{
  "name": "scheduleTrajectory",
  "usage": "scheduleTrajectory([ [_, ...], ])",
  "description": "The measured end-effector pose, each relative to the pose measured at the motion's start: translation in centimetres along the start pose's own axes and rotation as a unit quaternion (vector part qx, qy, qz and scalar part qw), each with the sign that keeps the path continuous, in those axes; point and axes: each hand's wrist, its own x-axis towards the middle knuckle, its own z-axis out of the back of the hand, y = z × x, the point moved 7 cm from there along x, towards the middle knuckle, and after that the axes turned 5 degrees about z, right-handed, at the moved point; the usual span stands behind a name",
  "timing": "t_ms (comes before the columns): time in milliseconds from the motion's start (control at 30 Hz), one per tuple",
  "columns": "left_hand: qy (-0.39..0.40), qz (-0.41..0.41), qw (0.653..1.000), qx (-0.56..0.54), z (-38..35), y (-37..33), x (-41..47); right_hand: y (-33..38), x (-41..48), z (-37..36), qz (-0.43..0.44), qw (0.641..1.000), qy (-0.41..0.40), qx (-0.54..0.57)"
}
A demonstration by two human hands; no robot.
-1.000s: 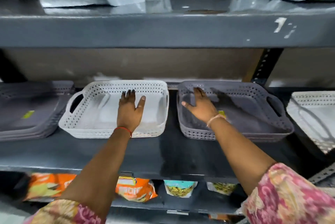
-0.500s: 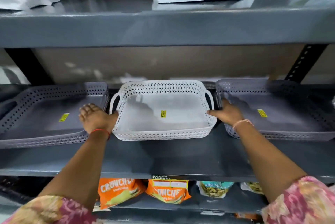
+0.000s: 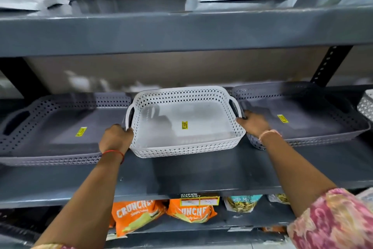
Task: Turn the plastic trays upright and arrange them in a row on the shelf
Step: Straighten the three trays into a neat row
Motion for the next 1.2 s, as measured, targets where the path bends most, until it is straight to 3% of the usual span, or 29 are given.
scheduleTrajectory([
  [467, 0.015, -0.046, 0.998, 0.039, -0.2, -1.2, -0.5, 0.7, -0.1, -0.6, -0.013, 0.999, 0.042, 0.022],
  [667, 0.112, -0.033, 0.993, 0.032, -0.3, -0.2, -0.3, 0.9, -1.4, -0.1, -0.012, 0.997, 0.070, 0.028],
  [800, 0.156, -0.001, 0.985, 0.071, -0.1, 1.0, -1.0, -0.7, -3.0, 0.1, -0.048, 0.995, 0.072, -0.050],
  [1200, 0.063, -0.066, 0.988, 0.128, 0.0, 1.2, -3.2, -0.6, -6.4, -0.7, -0.071, 0.996, 0.005, -0.045],
])
